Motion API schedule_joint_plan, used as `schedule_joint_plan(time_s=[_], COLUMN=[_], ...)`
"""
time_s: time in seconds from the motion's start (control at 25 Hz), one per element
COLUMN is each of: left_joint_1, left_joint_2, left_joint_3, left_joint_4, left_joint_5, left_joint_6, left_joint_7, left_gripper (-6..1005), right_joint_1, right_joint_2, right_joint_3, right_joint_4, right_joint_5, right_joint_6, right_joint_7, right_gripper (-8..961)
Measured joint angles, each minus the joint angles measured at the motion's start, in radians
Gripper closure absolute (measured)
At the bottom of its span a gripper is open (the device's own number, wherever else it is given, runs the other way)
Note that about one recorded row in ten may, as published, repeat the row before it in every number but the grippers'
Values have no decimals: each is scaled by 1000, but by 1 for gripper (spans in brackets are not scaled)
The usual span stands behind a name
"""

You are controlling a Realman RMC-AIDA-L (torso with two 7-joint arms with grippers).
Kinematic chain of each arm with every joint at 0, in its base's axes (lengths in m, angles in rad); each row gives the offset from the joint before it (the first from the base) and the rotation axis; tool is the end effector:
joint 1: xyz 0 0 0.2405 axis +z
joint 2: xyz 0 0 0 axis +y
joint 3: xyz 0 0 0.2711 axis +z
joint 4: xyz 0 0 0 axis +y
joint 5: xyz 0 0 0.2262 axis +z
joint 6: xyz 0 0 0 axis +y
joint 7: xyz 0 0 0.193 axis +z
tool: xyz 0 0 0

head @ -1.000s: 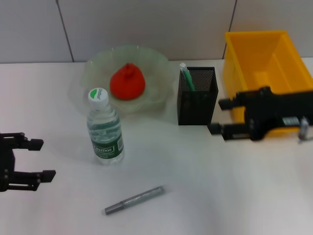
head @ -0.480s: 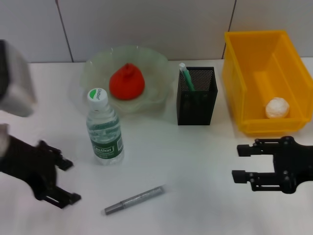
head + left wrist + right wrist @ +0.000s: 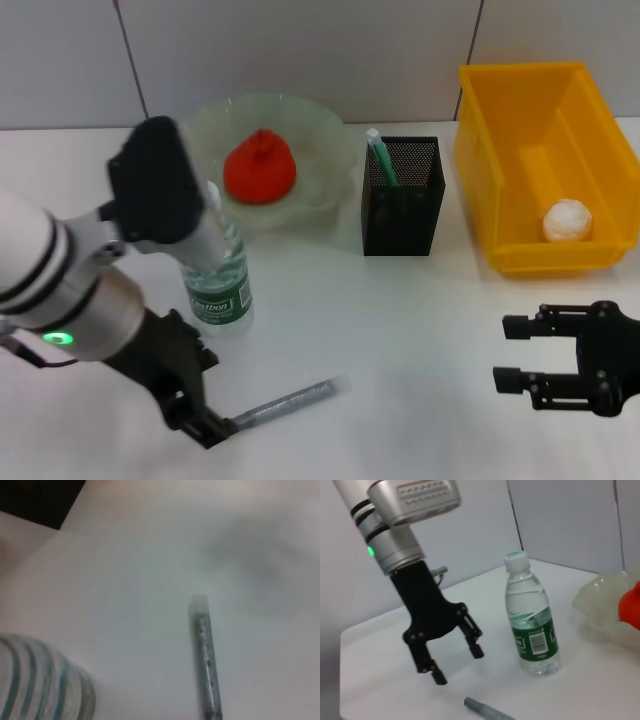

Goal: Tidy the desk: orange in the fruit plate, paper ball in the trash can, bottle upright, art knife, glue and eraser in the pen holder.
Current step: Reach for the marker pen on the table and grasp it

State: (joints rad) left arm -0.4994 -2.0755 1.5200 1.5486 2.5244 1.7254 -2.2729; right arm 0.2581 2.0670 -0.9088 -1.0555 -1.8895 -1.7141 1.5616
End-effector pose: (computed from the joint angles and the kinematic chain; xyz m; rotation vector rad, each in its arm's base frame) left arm -0.1935 0.3315 -0.0558 -2.8958 -0.4222 0.6529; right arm 0.2754 0.3050 -0.0083 -2.8063 0.6144 0.5968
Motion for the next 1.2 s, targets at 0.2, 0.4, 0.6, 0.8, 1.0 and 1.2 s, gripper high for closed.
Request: schedule_joint_plan(time_s=[0.2, 0.4, 0.6, 0.8, 1.0, 1.2], left_joint_1=[-35, -57, -58, -53, -51, -51], left_joint_2=[-3, -3, -3, -4, -4, -5], left_joint_3=[89, 122, 176, 266, 272, 285], left_joint_4=[-67, -140, -174, -175, -176, -182], left_joint_5=[21, 22, 22, 43, 63, 83], left_joint_6=[-74, -111, -166, -221, -232, -239], left_joint_7=[-91, -115, -147, -183, -190, -195], left_gripper=[305, 324, 343, 363, 382, 434], right_joint_1=[-2, 1, 12, 17, 17, 18], right_joint_2=[-4, -12, -24, -27, -27, -25], right_joint_3=[27, 46, 68, 78, 81, 84], right_joint_4=[48, 97, 137, 143, 145, 147], right_joint_5=[-2, -4, -5, -5, -5, -5], right_joint_6=[-20, -21, -13, -13, -13, -13], right_joint_7=[-52, -86, -93, -94, -94, -94], right_gripper=[279, 279, 280, 280, 280, 280])
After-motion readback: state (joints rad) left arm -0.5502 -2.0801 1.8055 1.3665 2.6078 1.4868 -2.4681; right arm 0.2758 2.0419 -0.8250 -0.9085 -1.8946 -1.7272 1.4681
